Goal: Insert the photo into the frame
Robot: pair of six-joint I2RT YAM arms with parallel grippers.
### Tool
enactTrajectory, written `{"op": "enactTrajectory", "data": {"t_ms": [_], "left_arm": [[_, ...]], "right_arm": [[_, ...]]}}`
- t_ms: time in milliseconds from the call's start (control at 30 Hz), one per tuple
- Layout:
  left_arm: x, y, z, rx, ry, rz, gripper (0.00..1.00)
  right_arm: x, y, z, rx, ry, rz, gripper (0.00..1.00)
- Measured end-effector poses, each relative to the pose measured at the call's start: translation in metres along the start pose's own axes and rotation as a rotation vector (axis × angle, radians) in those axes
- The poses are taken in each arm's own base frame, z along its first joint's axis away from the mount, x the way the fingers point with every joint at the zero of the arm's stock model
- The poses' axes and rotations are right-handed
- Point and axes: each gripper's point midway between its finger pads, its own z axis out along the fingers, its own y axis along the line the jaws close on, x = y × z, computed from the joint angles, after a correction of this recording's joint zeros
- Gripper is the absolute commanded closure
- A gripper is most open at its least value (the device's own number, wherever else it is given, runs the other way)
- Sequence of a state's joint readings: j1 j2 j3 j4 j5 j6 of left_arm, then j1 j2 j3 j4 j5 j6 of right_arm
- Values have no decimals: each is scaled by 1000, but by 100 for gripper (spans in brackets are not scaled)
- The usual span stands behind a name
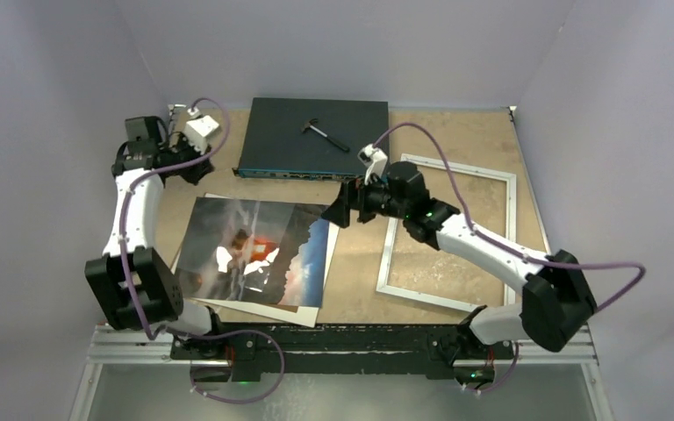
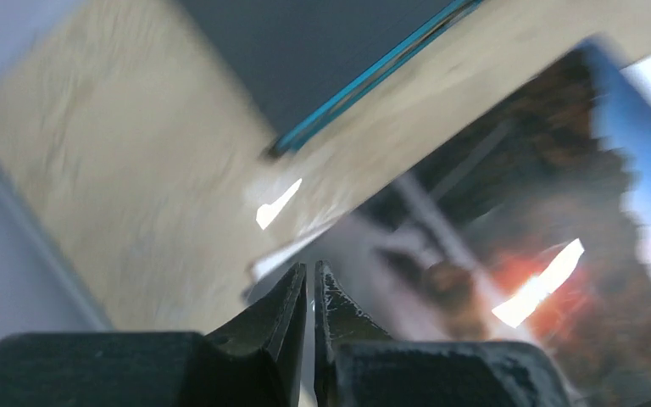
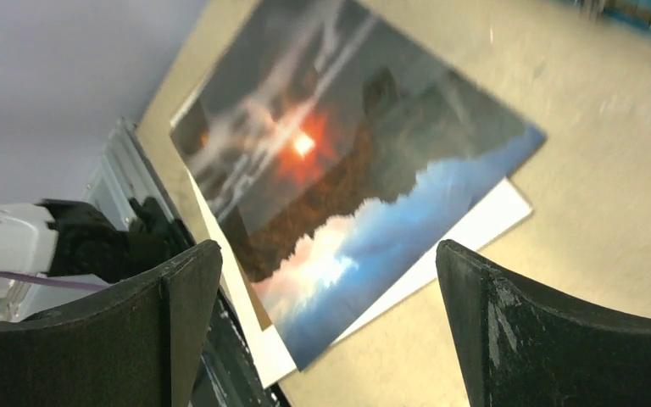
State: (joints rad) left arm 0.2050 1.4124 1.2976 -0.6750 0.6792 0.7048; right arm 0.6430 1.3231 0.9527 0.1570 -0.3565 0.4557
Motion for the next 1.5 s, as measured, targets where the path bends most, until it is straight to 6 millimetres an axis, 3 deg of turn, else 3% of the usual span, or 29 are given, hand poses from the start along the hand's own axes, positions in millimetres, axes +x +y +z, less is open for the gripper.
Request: {"op": "enactTrajectory", "data": {"t_ms": [67, 133, 233, 333, 467, 500, 533, 600, 633, 833, 967, 1133, 1300, 1500], "left_arm": [[41, 34, -3, -83, 93, -80, 76], [81, 62, -12, -163, 182, -151, 71], [126, 92, -32, -307, 304, -198, 70], [147, 108, -45, -427, 389, -177, 70], [170, 123, -59, -557, 488, -156, 69], [176, 127, -64, -583, 515, -161, 65], [182, 131, -68, -604, 536, -167, 50], [196, 135, -72, -612, 575, -188, 22], [205, 136, -73, -603, 596, -209, 17], [259, 131, -75, -534, 689, -344, 13], [271, 134, -69, -498, 702, -388, 13], [270, 149, -50, -436, 661, -417, 14], [271, 140, -30, -325, 623, -490, 14], [272, 132, -18, -266, 589, -585, 14]], "right_arm": [[31, -9, 12, 22, 68, 57, 1], [47, -19, 24, 59, 101, 89, 1], [48, -27, 38, 107, 94, 90, 1], [33, -31, 57, 140, 60, 76, 1], [12, -37, 90, 177, 2, 53, 1], [10, -41, 99, 190, -7, 48, 1], [11, -44, 108, 201, -8, 45, 1], [20, -50, 122, 224, 4, 38, 1], [26, -52, 130, 236, 13, 32, 1], [77, -36, 161, 227, 101, -21, 6], [95, -14, 170, 181, 125, -46, 12], [96, 1, 181, 125, 106, -51, 22], [100, 8, 196, 83, 102, -42, 38], [119, 10, 212, 56, 129, -26, 40]]}}
